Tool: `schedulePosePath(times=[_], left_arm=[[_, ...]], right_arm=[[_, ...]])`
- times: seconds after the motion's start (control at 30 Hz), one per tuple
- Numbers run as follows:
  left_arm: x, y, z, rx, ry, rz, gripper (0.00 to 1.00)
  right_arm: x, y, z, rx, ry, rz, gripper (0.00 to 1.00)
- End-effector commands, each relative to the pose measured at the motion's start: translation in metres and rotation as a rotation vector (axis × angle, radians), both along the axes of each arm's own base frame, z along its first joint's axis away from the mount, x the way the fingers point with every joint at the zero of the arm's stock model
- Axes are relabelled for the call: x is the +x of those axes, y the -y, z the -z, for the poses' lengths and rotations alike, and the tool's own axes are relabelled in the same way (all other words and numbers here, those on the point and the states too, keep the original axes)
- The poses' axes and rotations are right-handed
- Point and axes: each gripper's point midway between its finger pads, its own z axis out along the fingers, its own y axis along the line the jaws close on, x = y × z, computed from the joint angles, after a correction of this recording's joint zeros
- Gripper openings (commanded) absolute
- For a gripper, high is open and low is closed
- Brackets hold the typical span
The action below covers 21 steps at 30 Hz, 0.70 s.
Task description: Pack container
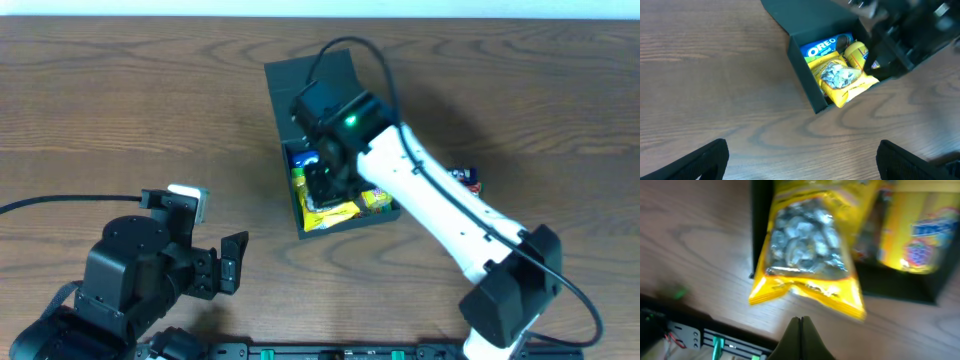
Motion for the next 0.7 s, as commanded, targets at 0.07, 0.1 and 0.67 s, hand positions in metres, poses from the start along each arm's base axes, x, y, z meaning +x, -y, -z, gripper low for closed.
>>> schedulePosePath(times=[0.07, 0.1, 0.67], left_arm=[[-0.001, 0.0, -0.008, -0.011, 0.018, 0.0, 0.95], [-0.001, 0.0, -0.008, -0.011, 0.018, 0.0, 0.95], [-0.001, 0.0, -0.008, -0.012, 0.018, 0.0, 0.95]], right_arm=[[-0.004, 0.015, 0.039, -0.07, -0.011, 0.045, 0.02], [-0.004, 0.017, 0.045, -0.071, -0.012, 0.049, 0.02], [0.005, 0.014, 0.1, -0.026, 0.037, 0.082, 0.03]])
